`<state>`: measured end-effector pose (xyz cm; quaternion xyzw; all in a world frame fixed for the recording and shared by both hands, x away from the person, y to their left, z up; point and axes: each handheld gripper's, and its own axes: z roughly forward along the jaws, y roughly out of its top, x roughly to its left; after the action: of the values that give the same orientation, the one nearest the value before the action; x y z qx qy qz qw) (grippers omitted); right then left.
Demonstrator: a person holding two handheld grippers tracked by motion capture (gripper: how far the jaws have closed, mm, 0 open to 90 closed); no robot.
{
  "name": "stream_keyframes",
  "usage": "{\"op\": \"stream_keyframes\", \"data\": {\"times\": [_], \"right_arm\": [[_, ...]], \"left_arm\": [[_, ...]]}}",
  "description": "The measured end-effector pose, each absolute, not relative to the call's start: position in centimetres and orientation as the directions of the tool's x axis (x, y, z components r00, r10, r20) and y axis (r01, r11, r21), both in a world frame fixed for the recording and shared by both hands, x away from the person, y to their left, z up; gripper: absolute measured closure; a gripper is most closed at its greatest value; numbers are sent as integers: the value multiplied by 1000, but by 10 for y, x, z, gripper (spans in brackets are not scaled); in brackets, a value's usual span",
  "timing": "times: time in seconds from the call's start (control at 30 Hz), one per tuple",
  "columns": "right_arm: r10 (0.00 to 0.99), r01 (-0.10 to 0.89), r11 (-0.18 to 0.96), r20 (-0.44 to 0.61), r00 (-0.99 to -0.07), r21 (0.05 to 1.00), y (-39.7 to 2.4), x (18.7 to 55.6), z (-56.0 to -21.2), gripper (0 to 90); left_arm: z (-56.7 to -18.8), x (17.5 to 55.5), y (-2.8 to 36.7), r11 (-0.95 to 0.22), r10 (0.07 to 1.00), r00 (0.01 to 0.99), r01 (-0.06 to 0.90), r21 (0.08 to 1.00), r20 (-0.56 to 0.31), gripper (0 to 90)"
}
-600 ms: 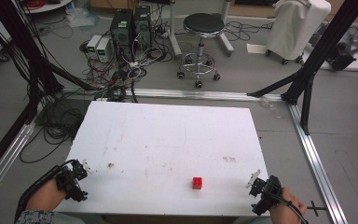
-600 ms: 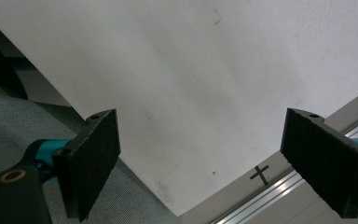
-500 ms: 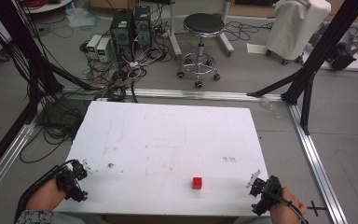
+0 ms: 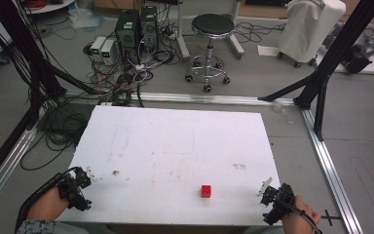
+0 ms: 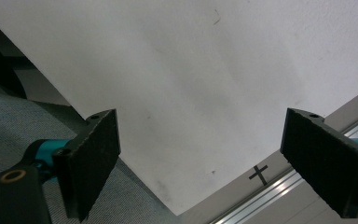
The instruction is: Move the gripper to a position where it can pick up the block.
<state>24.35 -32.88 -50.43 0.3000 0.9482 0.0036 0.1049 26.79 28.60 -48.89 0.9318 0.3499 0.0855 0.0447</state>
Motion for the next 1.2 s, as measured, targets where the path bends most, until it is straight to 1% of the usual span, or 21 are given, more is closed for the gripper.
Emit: {"op": "stream_keyframes", "data": {"times": [0.47, 0.73, 0.83, 1.03, 1.13, 1.2], "right_arm": [[570, 566, 820, -197, -797, 84, -327, 241, -502, 112], [550, 545, 834, -208, -809, 87, -319, 241, -499, 112], [539, 535, 841, -212, -815, 83, -315, 241, -498, 112], [493, 489, 869, -213, -844, 74, -299, 244, -497, 112], [458, 458, 888, -211, -864, 52, -288, 245, -495, 113], [454, 453, 890, -206, -867, 55, -286, 246, -494, 112]], "left_arm": [[-487, 269, 287, -749, 662, 738, 646, 148, 129, 216], [-487, 269, 286, -751, 659, 741, 642, 152, 130, 216], [-487, 269, 286, -751, 660, 740, 643, 150, 128, 216], [-487, 269, 286, -751, 660, 740, 643, 154, 127, 216], [-486, 269, 286, -754, 657, 744, 639, 153, 127, 216], [-486, 268, 287, -753, 657, 743, 640, 153, 127, 216]]}}
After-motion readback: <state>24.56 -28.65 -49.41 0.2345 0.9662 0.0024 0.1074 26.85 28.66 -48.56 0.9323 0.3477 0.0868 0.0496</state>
